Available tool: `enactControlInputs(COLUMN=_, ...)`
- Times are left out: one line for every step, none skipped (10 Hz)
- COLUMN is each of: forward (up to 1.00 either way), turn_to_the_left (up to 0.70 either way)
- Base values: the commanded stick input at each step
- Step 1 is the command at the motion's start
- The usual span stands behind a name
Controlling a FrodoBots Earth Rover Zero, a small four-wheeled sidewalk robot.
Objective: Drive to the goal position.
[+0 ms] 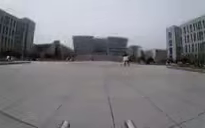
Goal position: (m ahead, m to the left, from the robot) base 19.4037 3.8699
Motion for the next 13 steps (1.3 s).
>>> enactControlInputs(forward=1.0, turn_to_the_left=0.04)
enactControlInputs(forward=1.0, turn_to_the_left=0.13)
enactControlInputs(forward=1.0, turn_to_the_left=0.03)
enactControlInputs(forward=1.0, turn_to_the_left=0.12)
enactControlInputs(forward=1.0, turn_to_the_left=0.02)
enactControlInputs(forward=1.0, turn_to_the_left=0.06)
enactControlInputs(forward=1.0, turn_to_the_left=0.07)
enactControlInputs(forward=1.0, turn_to_the_left=-0.37)
enactControlInputs(forward=1.0, turn_to_the_left=-0.4)
enactControlInputs(forward=1.0, turn_to_the_left=-0.4)
enactControlInputs(forward=1.0, turn_to_the_left=-0.4)
enactControlInputs(forward=1.0, turn_to_the_left=0.0)
enactControlInputs(forward=1.0, turn_to_the_left=0.0)
